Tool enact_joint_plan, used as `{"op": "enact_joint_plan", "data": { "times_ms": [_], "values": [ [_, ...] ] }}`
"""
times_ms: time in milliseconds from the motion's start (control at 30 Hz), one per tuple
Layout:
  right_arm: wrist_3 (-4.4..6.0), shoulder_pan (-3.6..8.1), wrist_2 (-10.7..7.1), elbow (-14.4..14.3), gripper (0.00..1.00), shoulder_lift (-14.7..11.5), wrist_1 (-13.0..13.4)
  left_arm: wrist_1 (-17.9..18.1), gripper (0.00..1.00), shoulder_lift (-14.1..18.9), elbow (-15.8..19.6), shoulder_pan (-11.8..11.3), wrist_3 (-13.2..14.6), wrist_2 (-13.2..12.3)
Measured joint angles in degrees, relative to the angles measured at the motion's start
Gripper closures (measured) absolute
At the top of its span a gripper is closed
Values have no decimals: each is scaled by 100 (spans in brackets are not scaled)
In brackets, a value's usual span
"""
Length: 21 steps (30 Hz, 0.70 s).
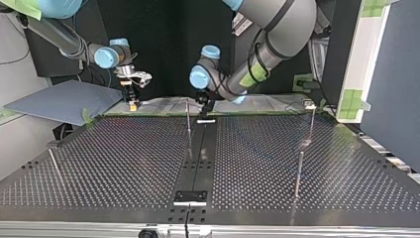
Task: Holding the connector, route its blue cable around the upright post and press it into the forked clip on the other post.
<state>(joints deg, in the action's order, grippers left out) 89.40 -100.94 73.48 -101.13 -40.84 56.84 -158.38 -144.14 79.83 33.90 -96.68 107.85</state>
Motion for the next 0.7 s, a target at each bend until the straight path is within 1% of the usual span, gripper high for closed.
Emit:
{"op": "enact_joint_plan", "data": {
  "times_ms": [367, 700],
  "values": [
    [-4, 0, 0, 0, 100, 0, -12, -39, 0, 110, 35, 163, 9, 12],
    [-8, 0, 0, 0, 100, 0, -21, -39, 0, 149, 133, 214, 17, 50]
  ]
}}
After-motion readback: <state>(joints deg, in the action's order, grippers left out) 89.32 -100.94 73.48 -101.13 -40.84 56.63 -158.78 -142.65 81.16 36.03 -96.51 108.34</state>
